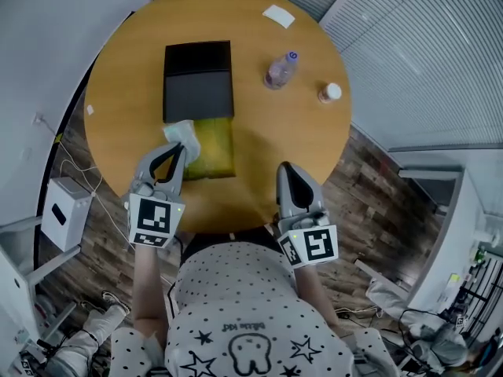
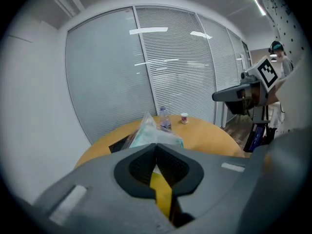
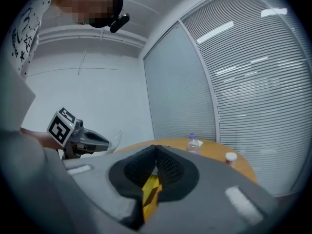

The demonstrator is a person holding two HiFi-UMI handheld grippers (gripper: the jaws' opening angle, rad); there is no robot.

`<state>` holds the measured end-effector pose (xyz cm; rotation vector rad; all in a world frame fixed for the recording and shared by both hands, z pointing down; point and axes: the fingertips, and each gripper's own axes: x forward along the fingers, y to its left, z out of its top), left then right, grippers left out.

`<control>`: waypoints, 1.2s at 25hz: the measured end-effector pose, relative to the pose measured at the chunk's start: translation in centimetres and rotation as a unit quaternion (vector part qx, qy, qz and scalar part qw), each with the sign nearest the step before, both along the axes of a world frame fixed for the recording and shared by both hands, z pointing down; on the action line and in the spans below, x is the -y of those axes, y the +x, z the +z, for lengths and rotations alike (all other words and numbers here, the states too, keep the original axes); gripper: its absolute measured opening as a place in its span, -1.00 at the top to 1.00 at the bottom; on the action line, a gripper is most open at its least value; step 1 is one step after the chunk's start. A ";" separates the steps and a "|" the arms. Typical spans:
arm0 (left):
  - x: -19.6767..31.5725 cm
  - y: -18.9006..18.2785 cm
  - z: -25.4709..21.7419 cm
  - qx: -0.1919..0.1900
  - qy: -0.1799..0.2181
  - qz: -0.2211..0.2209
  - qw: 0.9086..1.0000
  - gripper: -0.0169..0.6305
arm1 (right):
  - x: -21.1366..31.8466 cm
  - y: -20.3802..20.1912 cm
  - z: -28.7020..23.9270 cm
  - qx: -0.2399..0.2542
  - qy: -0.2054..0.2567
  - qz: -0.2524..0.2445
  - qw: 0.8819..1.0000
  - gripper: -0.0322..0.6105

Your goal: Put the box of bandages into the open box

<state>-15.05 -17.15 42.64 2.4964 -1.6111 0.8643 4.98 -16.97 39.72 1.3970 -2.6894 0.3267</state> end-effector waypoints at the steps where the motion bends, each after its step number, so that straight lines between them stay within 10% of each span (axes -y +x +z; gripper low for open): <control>1: 0.2 0.1 0.6 0.004 -0.007 0.003 1.000 0.91 | 0.0 0.1 0.0 0.000 -0.001 0.002 1.000 0.89; 30: 1.1 3.8 16.0 0.037 -0.166 0.081 0.982 0.91 | -1.6 0.3 1.4 -0.026 -0.023 0.035 0.999 0.89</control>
